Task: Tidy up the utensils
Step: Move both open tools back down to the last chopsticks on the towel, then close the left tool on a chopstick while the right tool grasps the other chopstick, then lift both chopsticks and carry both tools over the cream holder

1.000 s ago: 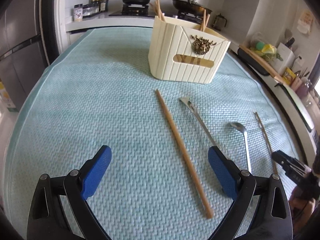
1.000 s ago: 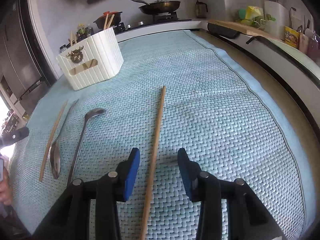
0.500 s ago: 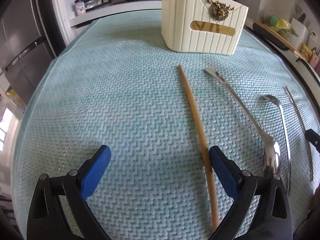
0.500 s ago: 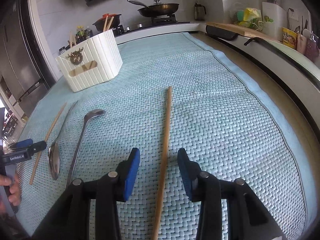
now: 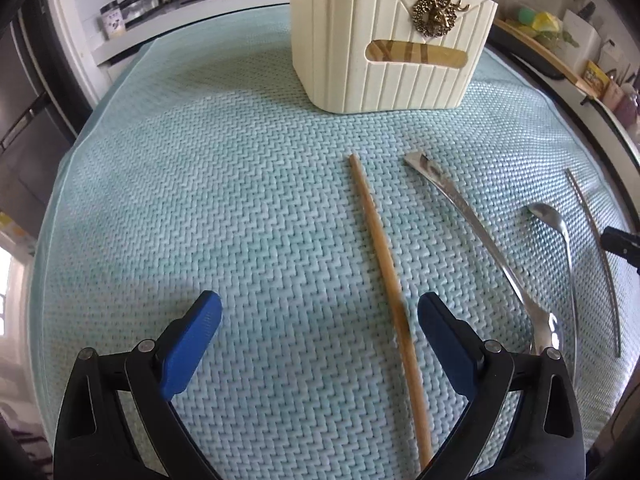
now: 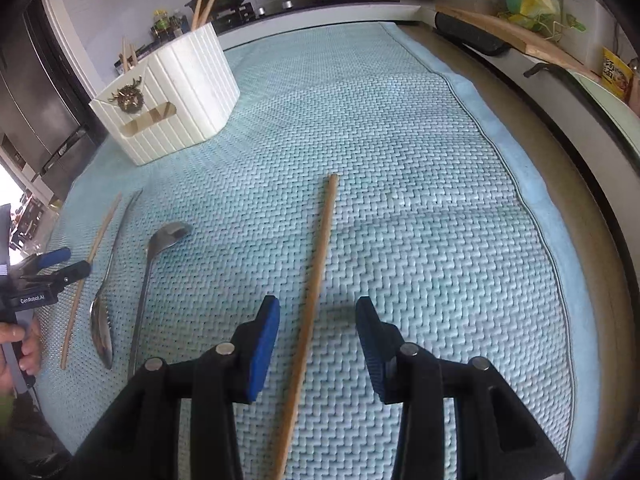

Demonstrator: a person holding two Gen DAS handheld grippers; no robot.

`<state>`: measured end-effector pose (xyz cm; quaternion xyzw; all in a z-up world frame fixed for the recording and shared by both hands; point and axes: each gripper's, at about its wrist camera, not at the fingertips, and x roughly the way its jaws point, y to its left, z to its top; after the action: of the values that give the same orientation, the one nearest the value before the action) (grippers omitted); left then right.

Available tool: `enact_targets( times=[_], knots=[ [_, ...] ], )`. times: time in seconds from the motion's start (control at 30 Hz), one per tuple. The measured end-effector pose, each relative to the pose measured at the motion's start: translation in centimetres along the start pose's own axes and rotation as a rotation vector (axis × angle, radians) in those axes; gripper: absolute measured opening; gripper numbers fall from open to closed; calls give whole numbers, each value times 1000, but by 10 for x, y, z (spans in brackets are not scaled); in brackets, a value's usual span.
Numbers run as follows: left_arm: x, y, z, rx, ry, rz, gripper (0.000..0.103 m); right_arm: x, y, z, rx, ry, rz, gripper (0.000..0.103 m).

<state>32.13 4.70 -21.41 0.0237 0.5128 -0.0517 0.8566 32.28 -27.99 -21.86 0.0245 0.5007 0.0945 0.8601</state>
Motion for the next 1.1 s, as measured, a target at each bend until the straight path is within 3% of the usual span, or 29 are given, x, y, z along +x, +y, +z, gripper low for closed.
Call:
enact_targets(
  times=[0.17,0.37,0.43,0.47,0.57,0.63,0.87,1.1],
  knots=[
    [16,1,30,24,33,-23,94,23,15,41,-101,76,-67,41],
    [28,-8,55,69,61,-25,78,43,27,75,-120,123,-113,41],
    [28,-12,59,86,68,-33,65,46,32,81,-133,132,-133,39],
    [28,-14,61,90,72,-39,61,46,34,82,-137,135,-142,32],
    [25,-20,61,103,77,-61,30,46,36,86,-128,141,-136,9],
    [23,-20,58,112,77,-69,8,46,34,89,-109,136,-115,7],
    [-8,-24,42,53,10,-96,4,17,24,93,-47,43,-16,6],
    [-103,-20,33,25,-178,-134,3,-68,29,94,-43,-137,80,6]
  ],
)
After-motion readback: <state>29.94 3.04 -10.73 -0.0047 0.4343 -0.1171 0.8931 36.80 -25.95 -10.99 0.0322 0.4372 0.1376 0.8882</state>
